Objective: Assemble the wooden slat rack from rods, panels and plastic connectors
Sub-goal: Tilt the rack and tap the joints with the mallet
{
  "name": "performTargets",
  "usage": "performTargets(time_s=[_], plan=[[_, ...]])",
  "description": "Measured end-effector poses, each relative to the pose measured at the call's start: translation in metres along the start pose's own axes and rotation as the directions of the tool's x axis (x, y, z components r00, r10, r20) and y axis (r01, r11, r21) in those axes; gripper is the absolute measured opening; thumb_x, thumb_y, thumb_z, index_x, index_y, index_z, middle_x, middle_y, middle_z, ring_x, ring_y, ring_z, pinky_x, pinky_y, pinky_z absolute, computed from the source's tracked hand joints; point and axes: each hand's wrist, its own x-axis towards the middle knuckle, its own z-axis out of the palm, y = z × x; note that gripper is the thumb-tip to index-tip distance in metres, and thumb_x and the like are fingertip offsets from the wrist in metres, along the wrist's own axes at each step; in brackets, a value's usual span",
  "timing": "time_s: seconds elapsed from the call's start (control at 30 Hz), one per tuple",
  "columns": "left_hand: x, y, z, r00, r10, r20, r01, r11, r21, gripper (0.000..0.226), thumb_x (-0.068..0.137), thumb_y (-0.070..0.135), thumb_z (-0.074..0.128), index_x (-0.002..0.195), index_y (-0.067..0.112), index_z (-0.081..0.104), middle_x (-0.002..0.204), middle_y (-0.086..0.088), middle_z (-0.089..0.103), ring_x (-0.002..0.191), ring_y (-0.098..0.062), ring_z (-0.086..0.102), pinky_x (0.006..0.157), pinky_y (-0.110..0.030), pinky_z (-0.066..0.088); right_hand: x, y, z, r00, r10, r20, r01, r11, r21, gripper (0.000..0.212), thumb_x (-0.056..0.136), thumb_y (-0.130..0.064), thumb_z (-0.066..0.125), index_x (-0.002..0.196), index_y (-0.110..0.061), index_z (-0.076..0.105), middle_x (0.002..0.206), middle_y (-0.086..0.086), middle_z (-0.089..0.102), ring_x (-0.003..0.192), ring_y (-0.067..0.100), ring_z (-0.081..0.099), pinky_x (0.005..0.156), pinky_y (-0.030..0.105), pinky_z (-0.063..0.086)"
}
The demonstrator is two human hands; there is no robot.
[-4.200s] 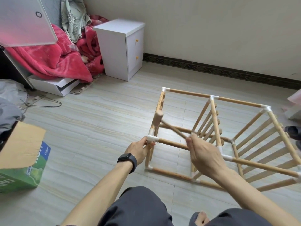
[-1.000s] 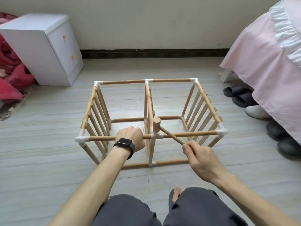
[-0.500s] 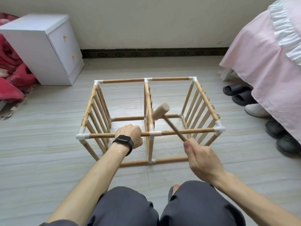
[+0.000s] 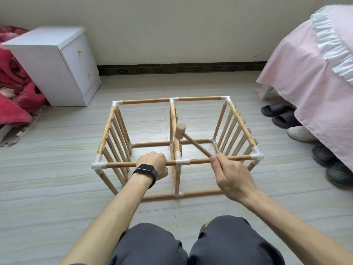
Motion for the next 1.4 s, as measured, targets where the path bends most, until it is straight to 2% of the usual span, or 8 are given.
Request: performTargets(time_s=[0.1,0.27,0.43,0.5,0.6,0.97,1.2,1.4], plan=[[-0.006,-0.001,-0.001,1.000,-0.004,0.019,0.004,1.000,0.010,0.023,0.083,0.035,0.057,0.064,0.024,0.052,0.063,0.006,0.056,0.055,-0.015,0.054,0.048,-0.024,0.038,0.023,-0.007,0.006,0.991,0.076,-0.108,-0.070,0.996,0.062,0.041,0.107,-0.046,0.024,0.079,-0.024,0.045,0.066,-0.004,0.053,0.061,0.006,0.050,0.055,0.021,0.035],[-0.033,-0.017,0.001,0.956,0.016,0.294,0.039,0.983,-0.182,0.018,0.072,0.041,0.060,0.068,0.024,0.063,0.064,0.006,0.061,0.057,-0.013,0.057,0.052,-0.024,0.047,0.030,-0.002,0.027,0.949,0.270,0.161,-0.270,0.963,-0.024,0.042,0.108,-0.045,0.020,0.091,-0.020,0.050,0.075,0.001,0.064,0.071,0.023,0.062,0.072,0.046,0.052],[-0.043,-0.052,-0.030,0.682,0.244,0.690,0.422,0.639,-0.643,0.035,0.073,0.031,0.061,0.103,0.013,0.068,0.085,-0.004,0.072,0.066,-0.016,0.066,0.062,-0.028,0.053,0.016,-0.005,0.043,0.936,0.238,0.260,-0.221,0.971,-0.092,0.039,0.109,-0.044,0.021,0.082,-0.025,0.043,0.060,0.002,0.060,0.056,0.015,0.059,0.063,0.040,0.045],[-0.036,-0.051,-0.037,0.783,0.154,0.603,0.436,0.555,-0.708,0.029,0.084,0.031,0.057,0.108,0.014,0.061,0.096,-0.005,0.073,0.081,-0.021,0.071,0.073,-0.034,0.058,0.010,-0.007,0.045,0.937,0.220,0.270,-0.199,0.974,-0.105,0.037,0.109,-0.041,0.023,0.080,-0.026,0.040,0.059,0.001,0.059,0.053,0.013,0.056,0.060,0.038,0.039],[-0.015,-0.034,-0.044,0.946,-0.109,0.305,0.289,0.710,-0.642,0.039,0.093,0.040,0.051,0.125,0.017,0.050,0.122,-0.009,0.062,0.107,-0.030,0.063,0.090,-0.039,0.052,0.005,-0.005,0.044,0.938,0.240,0.251,-0.251,0.968,0.012,0.039,0.109,-0.040,0.024,0.082,-0.022,0.047,0.067,0.002,0.062,0.062,0.022,0.060,0.066,0.043,0.047],[0.018,0.044,-0.013,0.939,-0.342,0.033,0.245,0.601,-0.760,0.072,0.091,0.014,0.042,0.148,0.035,0.003,0.118,-0.011,0.055,0.098,-0.036,0.061,0.083,-0.044,0.051,0.085,-0.006,0.032,0.953,0.275,0.123,-0.289,0.950,0.118,0.041,0.106,-0.042,0.031,0.084,-0.021,0.058,0.069,0.002,0.063,0.066,0.023,0.060,0.064,0.043,0.048],[0.022,0.046,-0.007,0.926,-0.379,0.000,0.252,0.617,-0.746,0.073,0.090,0.014,0.040,0.148,0.037,0.002,0.108,-0.009,0.056,0.087,-0.035,0.061,0.077,-0.047,0.051,0.160,-0.031,0.039,0.943,-0.037,-0.330,0.120,0.964,0.237,0.037,0.109,-0.044,0.025,0.094,-0.018,0.048,0.050,-0.009,0.047,0.044,0.016,0.052,0.037,0.019,0.032],[0.024,0.048,-0.005,0.918,-0.396,-0.004,0.260,0.609,-0.749,0.073,0.090,0.015,0.044,0.147,0.038,0.004,0.114,-0.011,0.060,0.096,-0.038,0.063,0.074,-0.042,0.044,0.170,-0.014,0.069,0.966,0.206,0.154,-0.180,0.969,-0.169,0.041,0.108,-0.045,0.021,0.101,-0.017,0.050,0.087,0.013,0.067,0.070,0.031,0.055,0.060,0.038,0.036]])
